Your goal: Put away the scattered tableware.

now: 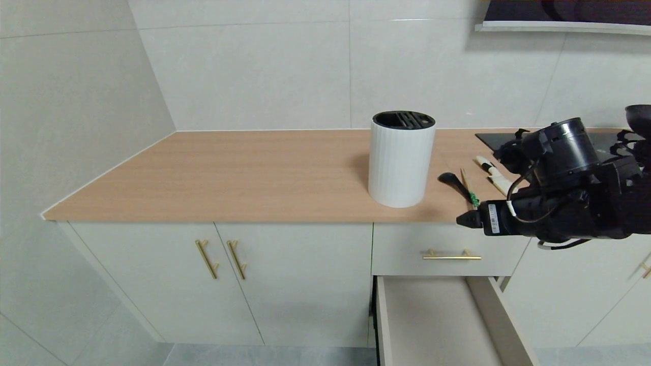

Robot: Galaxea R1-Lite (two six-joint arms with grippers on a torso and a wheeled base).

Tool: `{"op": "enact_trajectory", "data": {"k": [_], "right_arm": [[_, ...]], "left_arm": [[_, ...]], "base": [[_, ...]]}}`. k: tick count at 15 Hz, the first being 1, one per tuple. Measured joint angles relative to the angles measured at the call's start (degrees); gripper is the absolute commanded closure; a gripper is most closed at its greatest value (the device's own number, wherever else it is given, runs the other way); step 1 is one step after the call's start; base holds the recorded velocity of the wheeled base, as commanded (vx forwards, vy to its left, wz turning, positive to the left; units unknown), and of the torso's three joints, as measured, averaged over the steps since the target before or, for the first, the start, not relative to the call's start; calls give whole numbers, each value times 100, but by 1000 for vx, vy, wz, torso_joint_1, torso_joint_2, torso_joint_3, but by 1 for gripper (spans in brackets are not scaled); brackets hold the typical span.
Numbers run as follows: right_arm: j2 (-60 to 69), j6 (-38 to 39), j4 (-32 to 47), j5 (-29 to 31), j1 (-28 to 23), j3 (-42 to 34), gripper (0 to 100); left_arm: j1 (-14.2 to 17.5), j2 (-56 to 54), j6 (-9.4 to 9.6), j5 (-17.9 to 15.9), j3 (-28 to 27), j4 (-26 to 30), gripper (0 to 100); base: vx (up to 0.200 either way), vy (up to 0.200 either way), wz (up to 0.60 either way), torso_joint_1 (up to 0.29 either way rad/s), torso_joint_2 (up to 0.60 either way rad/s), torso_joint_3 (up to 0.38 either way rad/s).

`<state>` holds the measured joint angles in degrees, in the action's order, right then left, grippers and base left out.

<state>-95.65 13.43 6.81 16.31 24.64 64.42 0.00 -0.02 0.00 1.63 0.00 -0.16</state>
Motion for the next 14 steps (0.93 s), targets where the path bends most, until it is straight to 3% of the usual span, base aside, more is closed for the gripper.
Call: {"op": "enact_trajectory", "data": {"k": [4, 14], "right_arm": [[-410, -255, -928, -6, -312, 278, 0], [-1729, 354, -809, 407, -645, 1515, 0]], "left_arm": [[0, 0, 0, 2, 0, 0, 0], [0, 0, 0, 0, 0, 2, 0]], "base": [[0, 0, 0, 0, 0, 0], [0, 0, 0, 0, 0, 0]]}}
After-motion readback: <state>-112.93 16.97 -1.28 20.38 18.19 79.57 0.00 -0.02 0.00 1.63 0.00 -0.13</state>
